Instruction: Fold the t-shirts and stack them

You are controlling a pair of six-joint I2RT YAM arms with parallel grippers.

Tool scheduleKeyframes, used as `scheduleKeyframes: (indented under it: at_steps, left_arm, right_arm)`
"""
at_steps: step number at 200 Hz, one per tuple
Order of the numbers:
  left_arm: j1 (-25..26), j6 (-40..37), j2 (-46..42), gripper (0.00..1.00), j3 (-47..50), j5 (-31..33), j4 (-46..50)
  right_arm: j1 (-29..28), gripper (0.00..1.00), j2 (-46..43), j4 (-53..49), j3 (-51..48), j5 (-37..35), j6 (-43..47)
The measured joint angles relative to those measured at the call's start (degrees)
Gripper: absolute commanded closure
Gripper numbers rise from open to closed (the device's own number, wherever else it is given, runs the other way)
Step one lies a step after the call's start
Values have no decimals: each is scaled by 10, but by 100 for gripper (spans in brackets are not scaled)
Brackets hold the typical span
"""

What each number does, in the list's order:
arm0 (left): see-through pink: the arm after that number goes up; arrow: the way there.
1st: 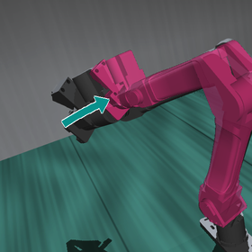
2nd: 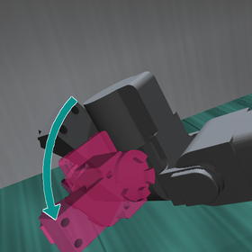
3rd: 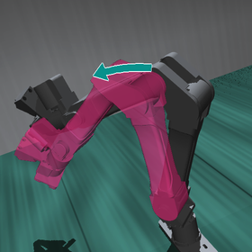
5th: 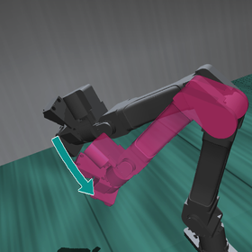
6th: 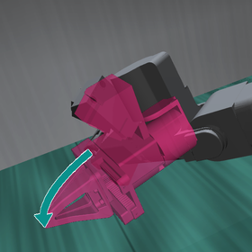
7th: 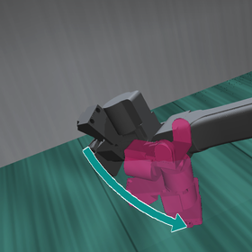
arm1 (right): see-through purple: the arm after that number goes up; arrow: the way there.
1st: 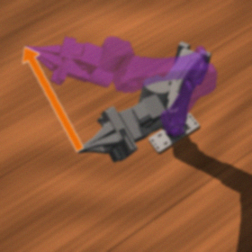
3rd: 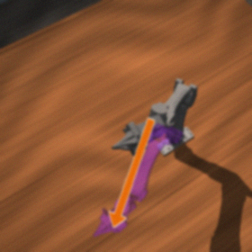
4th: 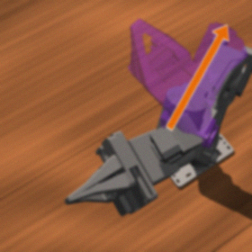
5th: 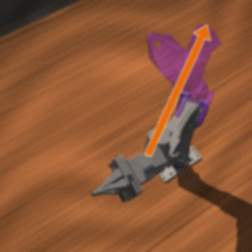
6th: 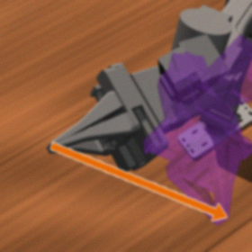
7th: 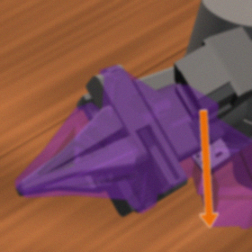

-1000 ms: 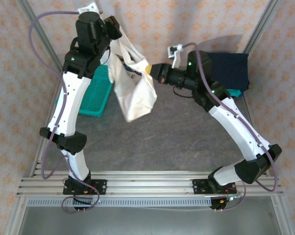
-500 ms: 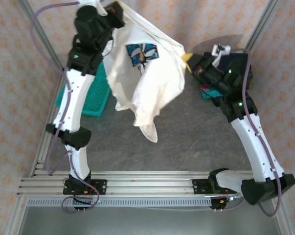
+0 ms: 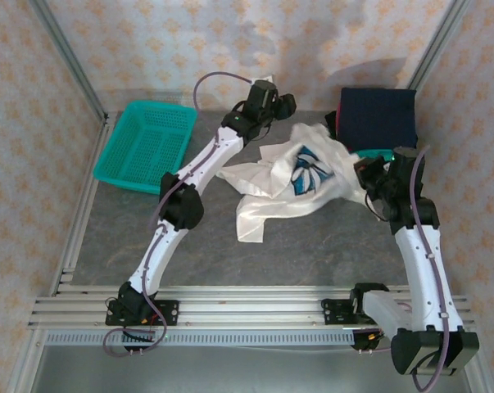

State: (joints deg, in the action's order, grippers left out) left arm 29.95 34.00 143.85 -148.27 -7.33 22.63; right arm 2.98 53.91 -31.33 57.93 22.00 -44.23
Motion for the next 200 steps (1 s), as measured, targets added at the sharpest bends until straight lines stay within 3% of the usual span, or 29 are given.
scheduleKeyframes:
  at_steps: [10, 17, 36, 51, 80, 106, 127, 143, 168, 200]
  left_arm:
    - [-6, 0, -7, 0, 1, 0, 25]
    - [-10, -1, -18, 0, 6, 0, 48]
    - [-19, -16, -84, 0, 56, 8, 126]
    - [-14, -25, -190, 0, 172, 20, 165]
    - [24, 11, -459, 0, 480, 29, 168]
    - [33, 69, -608, 4, 685, 22, 157]
    - [26, 111, -617, 10, 800, -3, 126]
    - [26, 140, -586, 15, 873, -23, 96]
    - [26, 167, -553, 16, 922, -47, 69]
    - [26, 189, -560, 15, 930, -56, 16]
  right_arm:
    - [4, 47, 4, -16, -2, -31, 14]
    - [5, 34, 8, -22, -5, -49, 26]
    - [6, 18, 22, -37, -6, -88, 63]
    - [6, 13, 26, -52, -5, -110, 106]
    - [6, 11, 10, -97, 9, -124, 184]
    - [3, 12, -25, -113, 4, -28, 213]
    - [-38, 14, -22, -111, -26, 71, 221]
    - [-112, 14, 24, -112, -49, 113, 236]
    - [-222, 16, 132, -108, -57, 134, 262]
    - [-347, 19, 285, -87, -9, 94, 287]
